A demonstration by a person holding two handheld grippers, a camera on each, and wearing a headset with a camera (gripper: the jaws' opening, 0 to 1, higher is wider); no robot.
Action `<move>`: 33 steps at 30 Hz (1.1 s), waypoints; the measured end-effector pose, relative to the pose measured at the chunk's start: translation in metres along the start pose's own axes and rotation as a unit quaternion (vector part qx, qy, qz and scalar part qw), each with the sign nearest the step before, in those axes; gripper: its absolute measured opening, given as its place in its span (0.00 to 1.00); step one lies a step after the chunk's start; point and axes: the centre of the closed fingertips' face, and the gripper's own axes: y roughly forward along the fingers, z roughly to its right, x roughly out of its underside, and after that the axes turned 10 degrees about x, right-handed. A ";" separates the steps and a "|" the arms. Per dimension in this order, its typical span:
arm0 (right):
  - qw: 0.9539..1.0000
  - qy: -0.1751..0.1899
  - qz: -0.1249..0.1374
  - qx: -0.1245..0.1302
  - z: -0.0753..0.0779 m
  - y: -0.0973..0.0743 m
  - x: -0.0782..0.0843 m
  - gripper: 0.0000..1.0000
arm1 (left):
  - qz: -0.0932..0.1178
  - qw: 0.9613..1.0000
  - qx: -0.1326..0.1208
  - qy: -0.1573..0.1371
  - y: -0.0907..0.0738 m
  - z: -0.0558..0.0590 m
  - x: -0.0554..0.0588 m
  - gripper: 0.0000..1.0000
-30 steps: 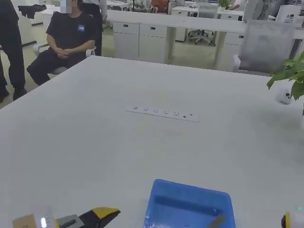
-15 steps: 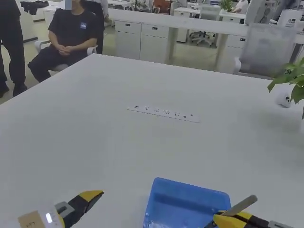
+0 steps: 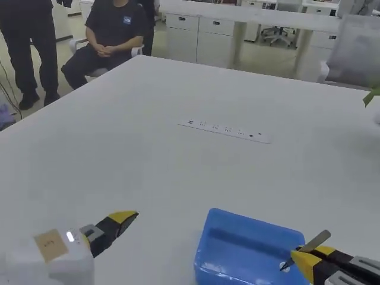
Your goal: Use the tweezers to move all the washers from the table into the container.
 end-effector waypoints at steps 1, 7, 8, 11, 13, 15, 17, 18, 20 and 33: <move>1.000 -0.002 -0.002 -0.007 -0.001 0.001 0.001 0.03 | 0.005 1.000 -0.004 -0.006 -0.001 -0.002 -0.001 0.94; 1.000 -0.012 -0.007 -0.028 -0.001 0.009 0.007 0.03 | -0.014 0.999 -0.041 -0.008 -0.003 -0.015 0.007 0.91; 0.999 -0.013 -0.008 -0.031 -0.001 0.010 0.008 0.03 | -0.022 0.999 -0.042 -0.007 -0.002 -0.016 0.009 0.91; 0.999 -0.011 -0.007 -0.033 -0.001 0.013 0.010 0.03 | -0.031 0.999 -0.037 0.011 0.000 -0.013 0.011 0.92; 1.000 -0.010 -0.004 -0.023 0.001 0.013 0.007 0.03 | -0.034 0.999 -0.016 0.016 0.002 -0.007 0.012 0.91; 1.000 -0.005 0.009 -0.004 0.006 0.015 0.003 0.03 | -0.036 0.999 0.004 0.023 0.005 -0.001 0.013 0.92; 1.000 0.017 0.007 0.014 0.008 0.014 0.001 0.03 | -0.040 0.999 0.018 0.025 0.007 0.005 0.014 0.91; 0.999 0.017 0.018 0.024 0.009 0.013 -0.003 0.03 | -0.045 0.998 0.021 0.029 0.008 0.007 0.015 0.91; 0.999 0.019 0.015 0.027 0.004 0.014 -0.001 0.03 | -0.060 0.997 0.029 0.036 0.008 0.009 0.020 0.91; 0.997 0.037 -0.006 0.064 -0.003 0.025 0.007 0.03 | -0.001 1.000 0.027 0.015 -0.001 0.006 0.002 0.88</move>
